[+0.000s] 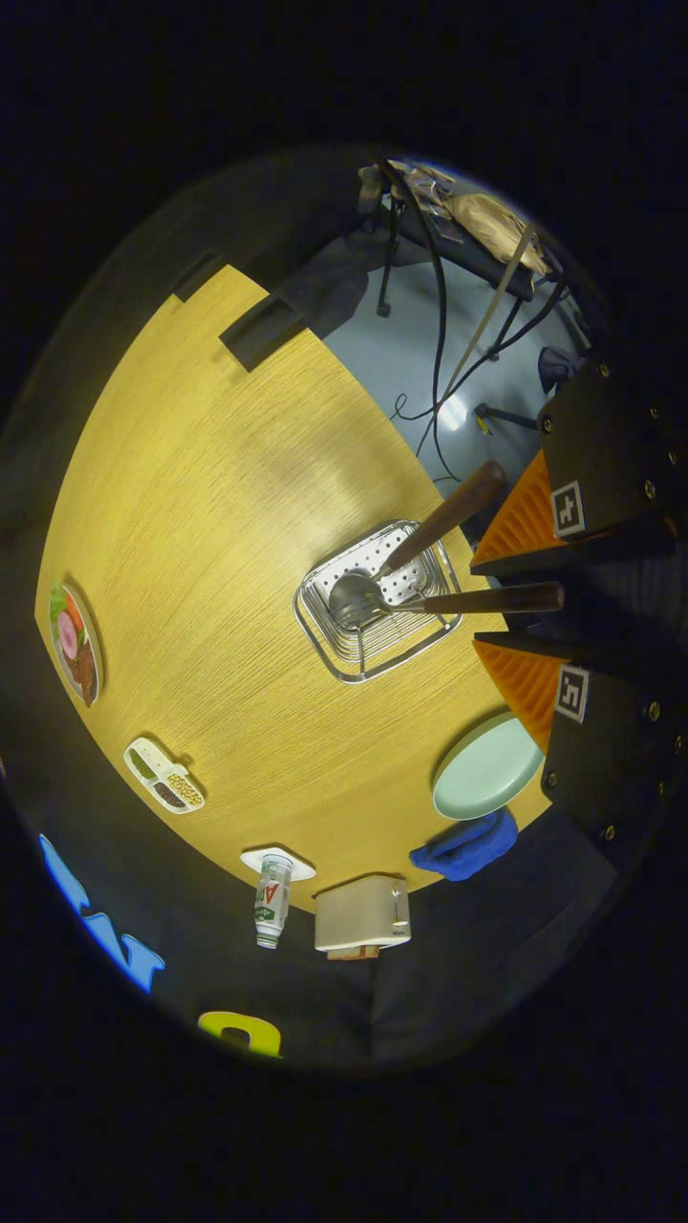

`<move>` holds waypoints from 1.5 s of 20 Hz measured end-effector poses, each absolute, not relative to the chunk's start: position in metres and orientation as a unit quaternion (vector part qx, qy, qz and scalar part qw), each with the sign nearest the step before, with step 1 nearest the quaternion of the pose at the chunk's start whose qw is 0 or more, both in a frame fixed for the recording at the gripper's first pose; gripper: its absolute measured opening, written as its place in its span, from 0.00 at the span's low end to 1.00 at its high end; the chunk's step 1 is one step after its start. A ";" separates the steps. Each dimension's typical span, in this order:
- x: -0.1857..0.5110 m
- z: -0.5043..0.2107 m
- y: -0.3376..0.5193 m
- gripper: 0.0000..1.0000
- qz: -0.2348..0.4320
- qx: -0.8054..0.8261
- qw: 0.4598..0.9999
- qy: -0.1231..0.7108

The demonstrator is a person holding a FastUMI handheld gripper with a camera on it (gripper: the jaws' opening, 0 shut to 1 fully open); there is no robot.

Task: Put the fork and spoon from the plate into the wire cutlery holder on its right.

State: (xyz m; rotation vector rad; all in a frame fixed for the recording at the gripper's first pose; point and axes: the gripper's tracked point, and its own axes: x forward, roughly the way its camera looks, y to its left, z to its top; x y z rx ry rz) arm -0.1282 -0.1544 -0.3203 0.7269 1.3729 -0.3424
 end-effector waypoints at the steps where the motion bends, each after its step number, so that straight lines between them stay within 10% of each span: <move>1: -0.126 -0.316 -0.159 0.34 -0.158 0.316 0.709 0.610; 15: -0.030 -0.131 -0.219 0.34 -0.229 0.106 0.942 0.222; 22: -0.028 -0.021 -0.214 0.34 -0.262 -0.022 0.964 0.048; 30: -0.020 -0.013 -0.201 0.34 -0.259 -0.038 0.965 0.029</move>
